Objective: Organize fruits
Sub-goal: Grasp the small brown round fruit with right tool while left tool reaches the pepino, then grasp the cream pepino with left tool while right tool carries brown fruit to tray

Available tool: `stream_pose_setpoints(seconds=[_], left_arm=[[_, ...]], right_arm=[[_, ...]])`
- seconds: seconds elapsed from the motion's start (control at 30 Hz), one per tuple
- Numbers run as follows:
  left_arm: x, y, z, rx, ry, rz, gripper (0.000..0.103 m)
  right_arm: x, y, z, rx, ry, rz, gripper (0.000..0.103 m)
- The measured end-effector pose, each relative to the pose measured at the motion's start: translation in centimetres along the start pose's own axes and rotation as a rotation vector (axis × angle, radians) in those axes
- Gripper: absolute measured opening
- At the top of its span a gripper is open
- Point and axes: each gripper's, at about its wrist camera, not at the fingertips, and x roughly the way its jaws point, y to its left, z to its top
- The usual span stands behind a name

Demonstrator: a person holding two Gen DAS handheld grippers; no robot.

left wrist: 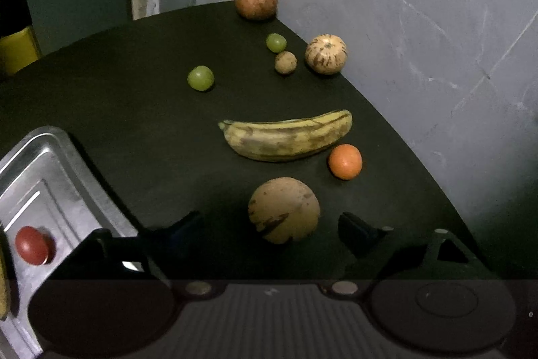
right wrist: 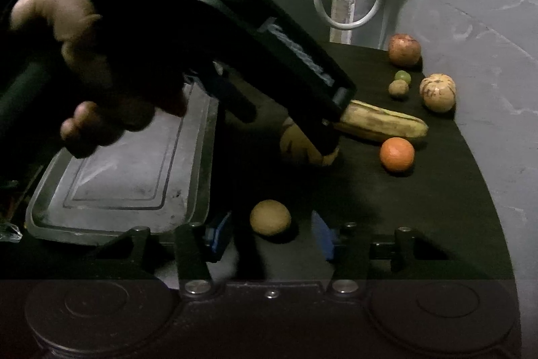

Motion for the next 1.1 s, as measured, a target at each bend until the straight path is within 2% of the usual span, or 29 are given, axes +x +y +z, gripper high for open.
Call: stream_pose_setpoints(seconds=[0.23,0.33,0.6,0.8,1.1], left_arm=[[1.3,-0.7,0.0,0.023,0.027,0.007,0.062],[1.6,-0.6,0.0,0.015,0.028,0.002,0.058],[2.1,-0.6,-0.1,-0.006,0.019,-0.002,0.056],[1.7,-0.2,-0.5,-0.020,-0.003,-0.006,0.054],[-2.4,0.8,-0.6,-0.038,-0.092,-0.050,0.054]], right_arm=[[0.6,0.5,-0.1,-0.007,-0.003,-0.011,0.038],[0.9,0.4,-0.4,0.005,0.011,-0.025,0.032],[0.8,0.4,-0.3,0.054,0.002,-0.035,0.030],[-1.0,0.7,-0.2,0.085,-0.018,-0.062,0.030],[-4.6,1.9,2.2,0.185,-0.066,-0.106,0.030]])
